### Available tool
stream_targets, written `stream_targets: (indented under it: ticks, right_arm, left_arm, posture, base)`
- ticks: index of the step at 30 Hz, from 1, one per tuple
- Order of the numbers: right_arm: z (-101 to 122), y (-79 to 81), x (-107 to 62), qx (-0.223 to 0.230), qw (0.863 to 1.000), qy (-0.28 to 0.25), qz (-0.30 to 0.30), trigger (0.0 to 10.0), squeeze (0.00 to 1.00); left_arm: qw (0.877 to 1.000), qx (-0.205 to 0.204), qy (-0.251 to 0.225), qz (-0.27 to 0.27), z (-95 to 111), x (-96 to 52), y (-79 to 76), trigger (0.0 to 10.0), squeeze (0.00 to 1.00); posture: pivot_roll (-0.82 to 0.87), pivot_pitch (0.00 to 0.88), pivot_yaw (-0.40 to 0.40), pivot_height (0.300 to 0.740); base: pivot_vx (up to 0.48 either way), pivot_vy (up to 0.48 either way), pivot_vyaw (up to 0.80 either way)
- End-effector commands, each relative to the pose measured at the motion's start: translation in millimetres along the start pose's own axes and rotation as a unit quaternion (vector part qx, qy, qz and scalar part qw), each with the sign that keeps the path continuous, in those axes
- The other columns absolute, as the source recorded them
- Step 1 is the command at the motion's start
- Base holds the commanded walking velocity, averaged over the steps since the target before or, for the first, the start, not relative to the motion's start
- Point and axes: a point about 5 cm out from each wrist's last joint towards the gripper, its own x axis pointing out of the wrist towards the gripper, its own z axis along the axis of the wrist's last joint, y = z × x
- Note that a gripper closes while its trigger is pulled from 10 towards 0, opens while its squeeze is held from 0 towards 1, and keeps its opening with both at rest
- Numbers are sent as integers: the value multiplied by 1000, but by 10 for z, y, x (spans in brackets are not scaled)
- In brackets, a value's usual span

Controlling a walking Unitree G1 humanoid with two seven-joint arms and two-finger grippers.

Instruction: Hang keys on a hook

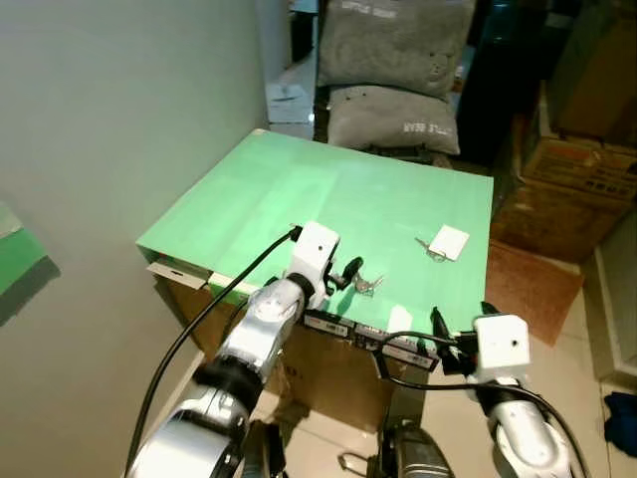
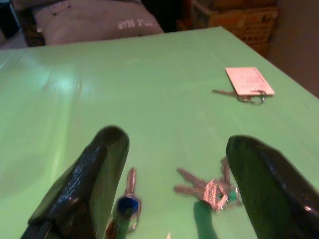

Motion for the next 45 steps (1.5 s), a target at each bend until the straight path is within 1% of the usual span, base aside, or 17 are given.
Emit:
stream_targets:
  ticks: [1, 4, 5, 7, 9, 11, 13, 15, 17, 21, 24, 28, 29, 31, 32, 45]
  right_arm:
    - [97, 64, -57, -7, 1000, -11, 24, 10000, 0]
    - [114, 67, -157, -8, 999, -5, 30, 10000, 0]
    - [114, 67, -157, -8, 999, -5, 30, 10000, 0]
    - [103, 54, -232, -10, 999, 5, 31, 10000, 0]
    - [93, 29, -287, -8, 999, 16, 26, 10000, 0]
    - [96, 22, -311, -5, 999, 21, 25, 10000, 0]
    - [113, 43, -313, 2, 999, 23, 29, 10000, 0]
    - [122, 53, -315, 4, 999, 23, 31, 10000, 0]
    - [126, 91, -331, 10, 999, 26, 44, 10000, 0]
    - [142, 153, -344, 14, 997, 26, 70, 10000, 0]
    - [161, 152, -332, 16, 997, 25, 70, 10000, 0]
    - [158, 148, -318, 18, 997, 28, 70, 10000, 0]
    - [156, 155, -313, 19, 997, 29, 72, 10000, 0]
    - [155, 157, -313, 19, 997, 29, 73, 10000, 0]
    - [145, 155, -315, 19, 997, 31, 74, 10000, 0]
    - [123, 136, -309, 18, 996, 39, 76, 10000, 0]
  left_arm:
    - [999, -5, 6, 39, -2, 4, 136, 10000, 0]
    - [997, -1, 7, 78, 32, 9, 266, 10000, 0]
    - [997, -1, 7, 78, 32, 9, 266, 10000, 0]
    - [996, -8, -2, 91, 66, 7, 341, 10000, 0]
    - [996, -6, -2, 90, 45, -7, 375, 10000, 0]
    - [996, -4, 5, 90, -5, -25, 389, 10000, 0]
    - [996, 5, 25, 88, -98, -64, 412, 10000, 0]
    - [995, 9, 32, 89, -132, -79, 422, 10000, 0]
    - [994, 13, 44, 104, -189, -116, 476, 10000, 0]
    - [993, 2, 45, 112, -211, -143, 524, 10000, 0]
    - [993, -10, 45, 110, -240, -154, 521, 10000, 0]
    - [993, -8, 50, 105, -284, -167, 496, 10000, 0]
    - [994, -10, 52, 98, -325, -180, 468, 10000, 0]
    - [994, -12, 53, 95, -337, -183, 457, 10000, 0]
    - [995, -17, 53, 86, -355, -186, 428, 10000, 0]
    - [995, -22, 69, 71, -443, -202, 361, 10000, 0]
  posture:
    - [-253, 172, 55, 661]
    - [-278, 183, 54, 661]
    - [-278, 183, 54, 661]
    - [-291, 191, 55, 661]
    - [-293, 197, 54, 661]
    - [-296, 202, 55, 661]
    - [-296, 207, 56, 661]
    - [-296, 207, 56, 661]
    - [-287, 211, 51, 661]
    - [-286, 209, 50, 661]
    - [-281, 206, 50, 661]
    - [-277, 204, 50, 661]
    - [-274, 204, 48, 661]
    - [-274, 204, 48, 661]
    - [-274, 204, 47, 661]
    - [-272, 203, 44, 661]
  base:
    - [0, 0, 0]
    - [0, 0, 0]
    - [0, 0, 0]
    - [0, 0, 0]
    - [0, 0, 0]
    - [0, 0, 0]
    - [0, 0, 0]
    - [0, 0, 0]
    - [0, 0, 0]
    - [0, 0, 0]
    - [0, 0, 0]
    - [0, 0, 0]
    - [0, 0, 0]
    - [0, 0, 0]
    - [0, 0, 0]
    - [0, 0, 0]
